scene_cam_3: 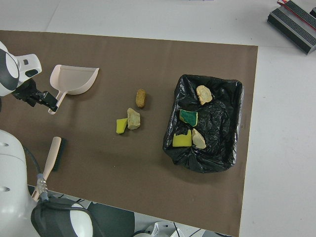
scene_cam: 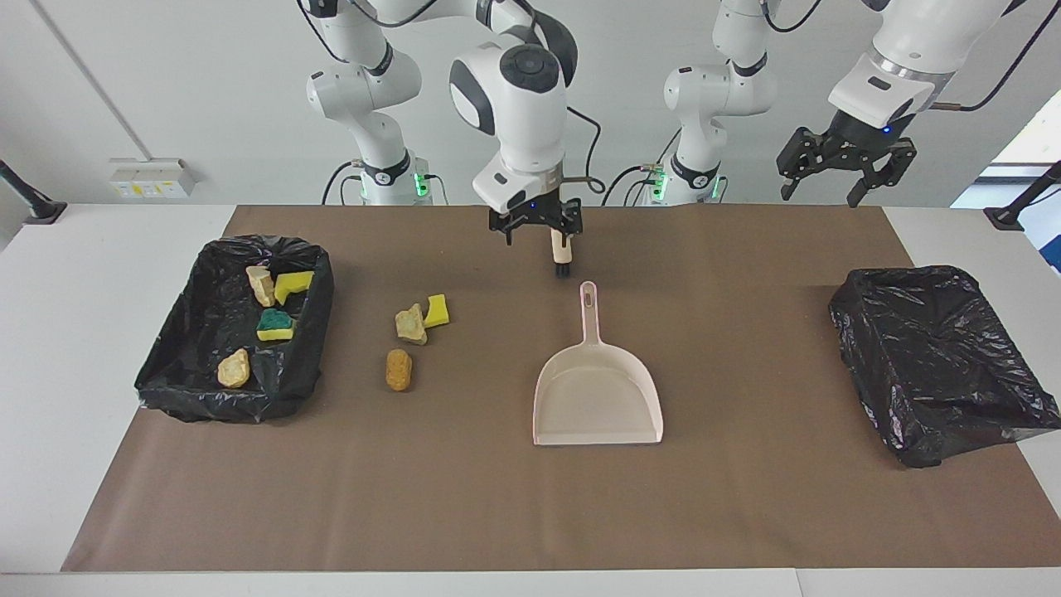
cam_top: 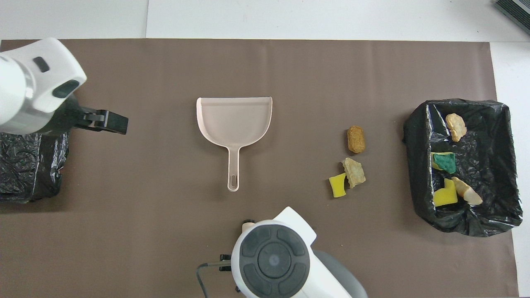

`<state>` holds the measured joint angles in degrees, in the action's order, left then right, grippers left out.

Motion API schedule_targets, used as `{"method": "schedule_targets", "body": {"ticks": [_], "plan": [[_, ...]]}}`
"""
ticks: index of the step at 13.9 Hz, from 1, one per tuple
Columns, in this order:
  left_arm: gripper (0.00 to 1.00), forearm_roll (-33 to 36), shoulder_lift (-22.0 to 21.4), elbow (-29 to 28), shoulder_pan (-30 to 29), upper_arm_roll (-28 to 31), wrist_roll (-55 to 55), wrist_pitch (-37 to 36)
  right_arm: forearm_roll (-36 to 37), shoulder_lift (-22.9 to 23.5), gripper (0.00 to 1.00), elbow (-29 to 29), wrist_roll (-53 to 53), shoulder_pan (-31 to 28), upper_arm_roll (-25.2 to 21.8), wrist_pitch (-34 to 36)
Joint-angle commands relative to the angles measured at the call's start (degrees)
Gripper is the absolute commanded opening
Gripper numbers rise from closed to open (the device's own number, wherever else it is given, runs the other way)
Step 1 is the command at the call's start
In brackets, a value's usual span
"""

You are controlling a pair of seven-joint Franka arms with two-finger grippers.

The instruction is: Sweep and dump trash in bin

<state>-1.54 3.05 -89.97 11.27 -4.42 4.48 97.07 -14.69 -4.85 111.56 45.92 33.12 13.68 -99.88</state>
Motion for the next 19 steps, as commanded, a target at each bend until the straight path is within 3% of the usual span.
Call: {"method": "schedule_targets", "body": {"ticks": [1,3,5,7,10,12,15,18,19], "plan": [[1.00,-0.40,0.54,-7.74,5.76,0.64,5.96,9.52,-6.39,-8.84,1.00,13.83,1.88,1.33,-0.32,-5.59],[1.00,-0.40,3.17,-10.12,9.63,0.64,8.51,14.09,-9.30,-10.44,1.00,17.36,3.20,2.20,-0.23,-6.03],[1.00,-0.22,7.73,-10.83,13.58,0.72,10.97,18.40,-9.30,-9.04,1.00,22.70,5.92,6.59,-0.23,-13.72],[1.00,-0.22,11.08,-12.84,15.97,0.72,15.45,24.89,-9.30,-7.46,1.00,27.28,4.36,6.95,-0.23,-19.19],[1.00,-0.22,12.85,-16.98,18.08,0.64,16.08,32.12,-9.39,-4.22,1.00,27.92,4.70,10.81,-0.23,-25.34],[1.00,-0.22,13.82,-18.04,19.84,0.72,16.08,33.27,-9.48,-0.53,1.00,28.36,4.97,15.63,-0.23,-31.14],[1.00,-0.22,14.44,-18.04,19.93,0.72,16.00,33.63,-9.39,0.19,1.00,28.45,6.10,16.36,-0.23,-33.37],[0.80,-0.22,14.44,-18.13,19.67,0.72,15.82,32.84,-9.39,0.02,1.00,28.45,7.25,16.89,-0.23,-32.84],[0.67,-0.22,14.44,-18.13,19.49,0.72,15.65,32.14,-9.39,-0.07,0.98,28.45,7.25,16.89,-0.23,-32.75]]}}
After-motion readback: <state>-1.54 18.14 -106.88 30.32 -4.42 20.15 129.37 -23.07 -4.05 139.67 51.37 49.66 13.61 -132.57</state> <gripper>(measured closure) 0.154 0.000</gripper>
